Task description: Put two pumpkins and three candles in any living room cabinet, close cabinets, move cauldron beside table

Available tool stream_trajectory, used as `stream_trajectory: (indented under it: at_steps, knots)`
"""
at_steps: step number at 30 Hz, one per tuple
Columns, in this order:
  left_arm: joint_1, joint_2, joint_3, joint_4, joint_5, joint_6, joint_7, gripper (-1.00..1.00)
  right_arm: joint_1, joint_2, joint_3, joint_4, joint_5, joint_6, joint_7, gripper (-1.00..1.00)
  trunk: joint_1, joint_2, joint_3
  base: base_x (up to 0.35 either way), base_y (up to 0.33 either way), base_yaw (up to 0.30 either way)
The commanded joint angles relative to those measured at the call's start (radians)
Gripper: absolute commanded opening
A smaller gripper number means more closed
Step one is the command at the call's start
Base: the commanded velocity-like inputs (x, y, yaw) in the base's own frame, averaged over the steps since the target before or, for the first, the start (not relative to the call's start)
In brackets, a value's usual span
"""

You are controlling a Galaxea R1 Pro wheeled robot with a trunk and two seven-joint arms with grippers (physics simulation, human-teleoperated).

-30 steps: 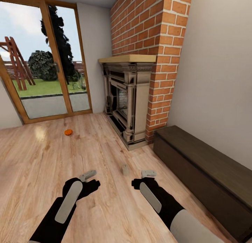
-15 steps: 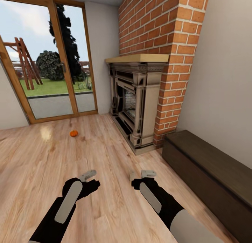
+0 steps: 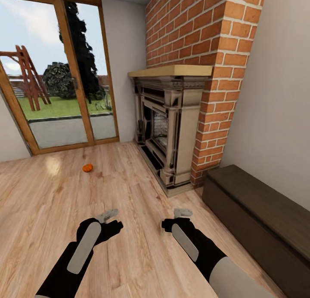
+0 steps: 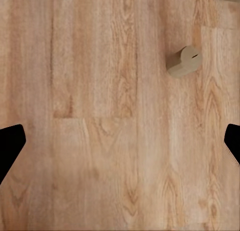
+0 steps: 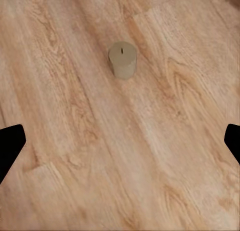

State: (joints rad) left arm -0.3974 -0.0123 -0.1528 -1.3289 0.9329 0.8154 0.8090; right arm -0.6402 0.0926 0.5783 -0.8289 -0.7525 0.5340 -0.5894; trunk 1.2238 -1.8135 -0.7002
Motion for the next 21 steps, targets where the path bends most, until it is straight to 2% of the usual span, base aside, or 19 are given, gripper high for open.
stream_trajectory:
  at_steps: [1, 11, 21]
  knots:
    - [-0.001, 0.000, -0.001, -0.001, 0.009, 0.001, 0.011, 1.00, -0.001, -0.001, 0.003, -0.002, -0.008, 0.001, -0.009, 1.00, 0.001, 0.000, -0.001, 0.335, 0.005, 0.000]
    - [0.000, 0.000, -0.001, -0.001, 0.007, 0.001, 0.012, 1.00, -0.001, -0.001, 0.004, -0.001, -0.008, 0.000, -0.009, 1.00, 0.001, 0.000, -0.001, 0.335, 0.106, 0.000]
    - [0.000, 0.000, 0.001, -0.002, 0.007, 0.002, 0.011, 1.00, -0.001, -0.001, 0.003, 0.004, -0.008, 0.000, -0.009, 1.00, 0.001, 0.000, -0.001, 0.308, 0.180, 0.000]
